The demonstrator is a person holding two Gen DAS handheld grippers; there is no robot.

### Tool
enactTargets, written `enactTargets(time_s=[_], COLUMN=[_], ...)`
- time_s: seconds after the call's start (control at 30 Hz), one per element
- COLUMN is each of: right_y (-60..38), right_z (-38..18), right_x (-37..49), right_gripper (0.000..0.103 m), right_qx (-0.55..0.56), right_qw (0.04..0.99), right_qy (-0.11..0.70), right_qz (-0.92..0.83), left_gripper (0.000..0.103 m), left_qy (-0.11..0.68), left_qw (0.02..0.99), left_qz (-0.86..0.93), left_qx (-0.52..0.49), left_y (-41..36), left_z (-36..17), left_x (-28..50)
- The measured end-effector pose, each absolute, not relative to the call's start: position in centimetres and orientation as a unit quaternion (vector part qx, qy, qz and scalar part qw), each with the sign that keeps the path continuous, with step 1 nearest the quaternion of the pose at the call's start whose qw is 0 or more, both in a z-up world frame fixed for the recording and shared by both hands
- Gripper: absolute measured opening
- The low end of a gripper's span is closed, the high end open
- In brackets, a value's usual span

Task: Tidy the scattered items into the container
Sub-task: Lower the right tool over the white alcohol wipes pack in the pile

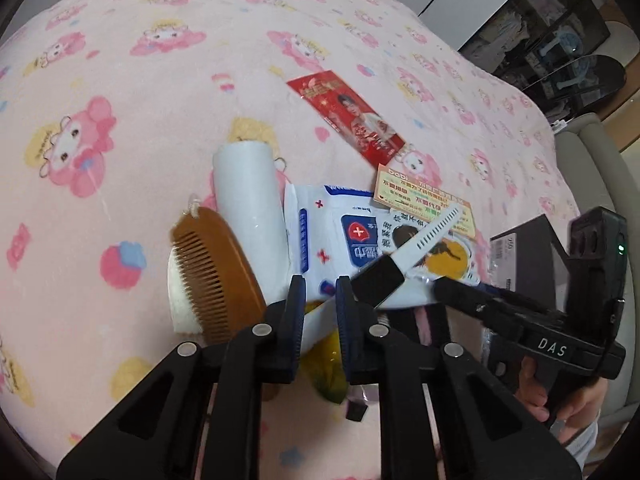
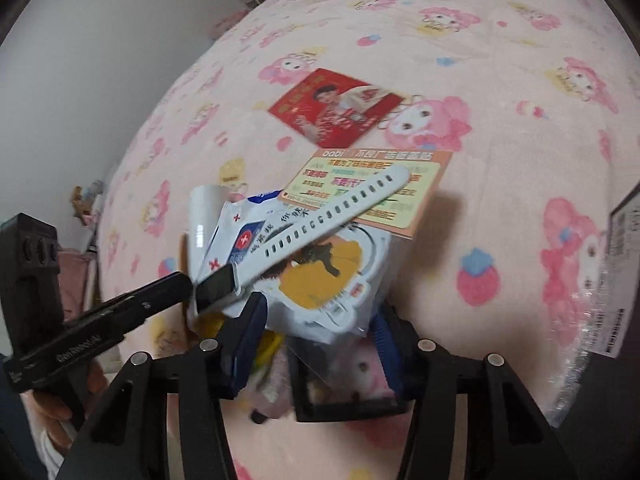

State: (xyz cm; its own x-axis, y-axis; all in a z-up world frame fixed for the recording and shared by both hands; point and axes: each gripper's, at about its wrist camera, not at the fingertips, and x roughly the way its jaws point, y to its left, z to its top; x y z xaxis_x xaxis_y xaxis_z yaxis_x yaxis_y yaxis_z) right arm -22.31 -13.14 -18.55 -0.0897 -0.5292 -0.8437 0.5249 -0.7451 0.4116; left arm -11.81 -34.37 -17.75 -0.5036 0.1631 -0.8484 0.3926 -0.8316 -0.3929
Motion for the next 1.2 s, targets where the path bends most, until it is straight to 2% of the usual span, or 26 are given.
enactTargets(time_s=[0.17,0.23,0.43,0.5,0.73,0.87,1.2], right_y=[-12.9,-13.1,-14.2,-14.6,-13.4,-12.6,-10.9], right_z=[-19.8,-20.3,-21.8,-21.9,-16.9,-14.7,-13.2], right_x=[-24.3,-24.8,-25.8,-25.8,-23.1,-20.6,-18.5], right_gripper=[0.049,0.049,0.049,0.046,0.034,0.029,0.028], right_qx=[0.583,0.589,0.598,0.598,0.54,0.517,0.506], right_qw=[0.312,0.318,0.349,0.364,0.405,0.41,0.382], right_qy=[0.0,-0.001,-0.039,-0.046,-0.044,-0.014,0.013], right_qz=[-0.75,-0.743,-0.72,-0.713,-0.736,-0.751,-0.773], left_gripper=[0.017,0.025,0.024,0.024,0.02,0.02,0.02], left_qy=[0.282,0.282,0.285,0.283,0.306,0.309,0.297], left_qw=[0.07,0.073,0.073,0.069,0.037,0.014,-0.02], left_qz=[-0.825,-0.823,-0.809,-0.81,-0.817,-0.822,-0.85], left_qx=[0.485,0.487,0.51,0.508,0.488,0.477,0.436], left_y=[-34.7,-35.0,-35.0,-34.7,-34.2,-32.9,-31.7], left_z=[-18.0,-18.2,-20.2,-20.2,-18.4,-17.5,-13.7], left_x=[-14.1,-15.2,-17.6,-17.5,-14.5,-12.7,-10.2])
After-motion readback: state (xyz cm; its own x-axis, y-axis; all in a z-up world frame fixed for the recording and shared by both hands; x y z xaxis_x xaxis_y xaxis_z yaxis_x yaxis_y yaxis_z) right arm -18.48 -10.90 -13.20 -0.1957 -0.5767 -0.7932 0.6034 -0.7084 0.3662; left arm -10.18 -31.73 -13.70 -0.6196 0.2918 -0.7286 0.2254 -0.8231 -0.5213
